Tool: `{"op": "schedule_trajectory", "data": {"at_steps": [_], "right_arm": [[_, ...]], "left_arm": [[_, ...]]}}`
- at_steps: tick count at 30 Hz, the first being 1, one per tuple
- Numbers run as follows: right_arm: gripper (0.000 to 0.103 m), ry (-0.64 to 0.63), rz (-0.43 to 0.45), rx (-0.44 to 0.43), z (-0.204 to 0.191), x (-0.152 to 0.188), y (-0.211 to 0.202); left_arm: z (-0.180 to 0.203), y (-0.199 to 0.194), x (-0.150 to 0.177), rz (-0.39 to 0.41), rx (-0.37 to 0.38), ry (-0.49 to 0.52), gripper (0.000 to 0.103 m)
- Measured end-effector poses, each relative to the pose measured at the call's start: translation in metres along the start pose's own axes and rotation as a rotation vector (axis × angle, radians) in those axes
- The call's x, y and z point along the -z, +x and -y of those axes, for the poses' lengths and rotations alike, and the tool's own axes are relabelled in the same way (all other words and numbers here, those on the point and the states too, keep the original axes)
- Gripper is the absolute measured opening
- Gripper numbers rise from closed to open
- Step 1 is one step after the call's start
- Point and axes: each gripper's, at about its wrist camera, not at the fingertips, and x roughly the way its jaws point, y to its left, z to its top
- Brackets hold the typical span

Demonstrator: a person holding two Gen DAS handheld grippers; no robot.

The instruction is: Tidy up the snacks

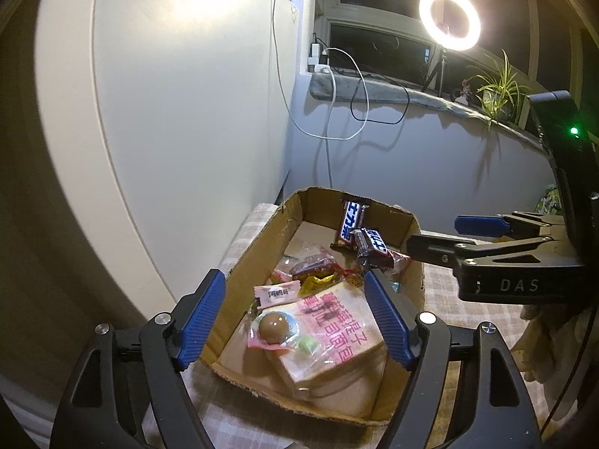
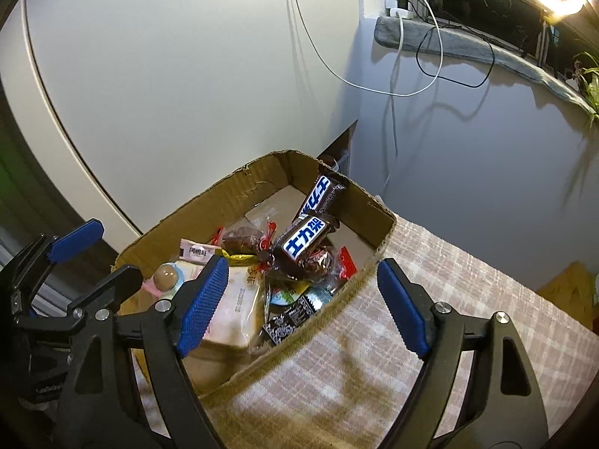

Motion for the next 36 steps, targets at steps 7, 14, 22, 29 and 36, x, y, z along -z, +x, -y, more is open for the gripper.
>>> {"op": "schedule_trajectory", "data": {"at_steps": [7,14,22,29,36], "right_arm": [[0.084,0.007,0.061,0.002,-0.004,0.017,-0.029],[0.098,-0.041,0.128,0.062,-0.015,0.035,-0.062],[0.103,-0.013,0.185,0.066,-0.016,0.062,-0.097],[0.103,0.008,0.222,0.08,-0.019,0.075,-0.12],[0.103,-0.01,0.237,0.102,-0.026,0.082,-0.132]], "left_arm": [[0.004,-0.021,0.006,0.029,-0.015,0.006,0.077],[0.013,-0.044,0.015,0.062,-0.033,0.019,0.08],[0.017,-0.068,0.027,0.082,-0.068,-0.024,0.08],[0.025,-0.079,0.034,0.085,-0.072,-0.012,0.081],[0.028,-0.086,0.035,0.095,-0.079,-0.015,0.082]]}}
